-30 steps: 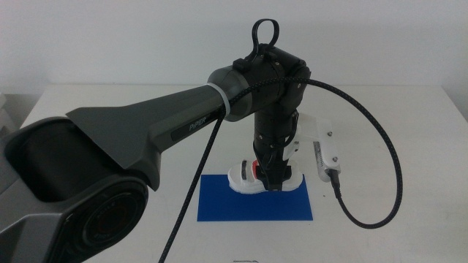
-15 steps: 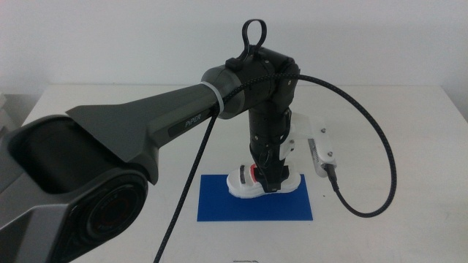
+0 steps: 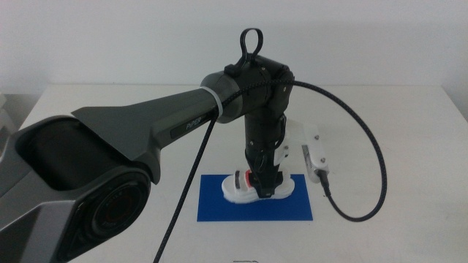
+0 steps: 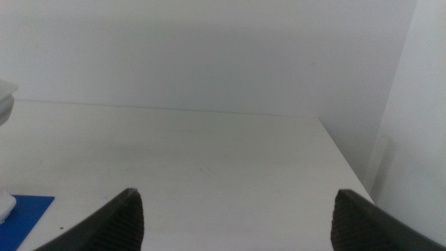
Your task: Use one arm to grab the shoe from the table and place it on the mat.
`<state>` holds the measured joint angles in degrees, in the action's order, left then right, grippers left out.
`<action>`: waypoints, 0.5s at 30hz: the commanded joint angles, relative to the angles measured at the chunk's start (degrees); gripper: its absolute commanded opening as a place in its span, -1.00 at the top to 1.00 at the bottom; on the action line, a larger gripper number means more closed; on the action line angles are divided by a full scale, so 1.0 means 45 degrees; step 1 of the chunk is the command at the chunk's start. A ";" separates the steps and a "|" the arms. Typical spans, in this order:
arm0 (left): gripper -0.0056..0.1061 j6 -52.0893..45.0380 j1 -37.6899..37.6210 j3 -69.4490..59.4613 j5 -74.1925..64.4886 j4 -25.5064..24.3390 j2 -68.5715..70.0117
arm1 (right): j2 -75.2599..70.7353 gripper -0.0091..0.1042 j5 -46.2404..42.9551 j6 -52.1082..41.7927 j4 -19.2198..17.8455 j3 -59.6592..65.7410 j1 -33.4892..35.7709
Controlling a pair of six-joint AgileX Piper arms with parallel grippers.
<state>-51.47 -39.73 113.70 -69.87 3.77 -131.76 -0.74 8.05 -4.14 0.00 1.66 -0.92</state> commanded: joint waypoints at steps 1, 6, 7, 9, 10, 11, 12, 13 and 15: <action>0.77 -0.0035 -0.0014 -0.0010 -0.1285 0.0315 0.0869 | -0.0246 -0.82 -0.0959 -0.0055 -0.0114 -0.0236 0.0020; 0.77 -0.0322 0.0011 -0.0445 -0.1298 0.0274 0.0869 | -0.0246 -0.82 -0.0959 -0.0055 -0.0114 -0.0236 0.0020; 0.77 -0.0353 0.0011 -0.0445 -0.1282 0.0294 0.0869 | -0.0246 -0.82 -0.0959 -0.0055 -0.0114 -0.0236 0.0020; 0.76 -0.0351 0.0011 -0.0431 -0.1282 0.0334 0.0869 | -0.0246 -0.82 -0.0959 -0.0055 -0.0114 -0.0236 0.0020; 0.73 -0.0420 0.0011 -0.0431 -0.1282 0.0347 0.0869 | -0.0246 -0.82 -0.0959 -0.0055 -0.0114 -0.0236 0.0020; 0.69 -0.0480 0.0011 -0.0431 -0.1282 0.0347 0.0869 | -0.0246 -0.82 -0.0959 -0.0055 -0.0114 -0.0236 0.0020; 0.64 -0.0610 0.0011 -0.0431 -0.1282 0.0347 0.0869 | -0.0246 -0.82 -0.0959 -0.0055 -0.0114 -0.0236 0.0020; 0.60 -0.0737 0.0011 -0.0431 -0.1282 0.0347 0.0869 | -0.0246 -0.82 -0.0959 -0.0055 -0.0114 -0.0236 0.0020; 0.44 -0.0891 0.0011 -0.0431 -0.1282 0.0339 0.0869 | -0.0246 -0.82 -0.0959 -0.0055 -0.0114 -0.0236 0.0020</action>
<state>-54.44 -39.73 111.22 -69.15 4.27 -131.04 -0.74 8.05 -4.14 0.00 1.66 -0.92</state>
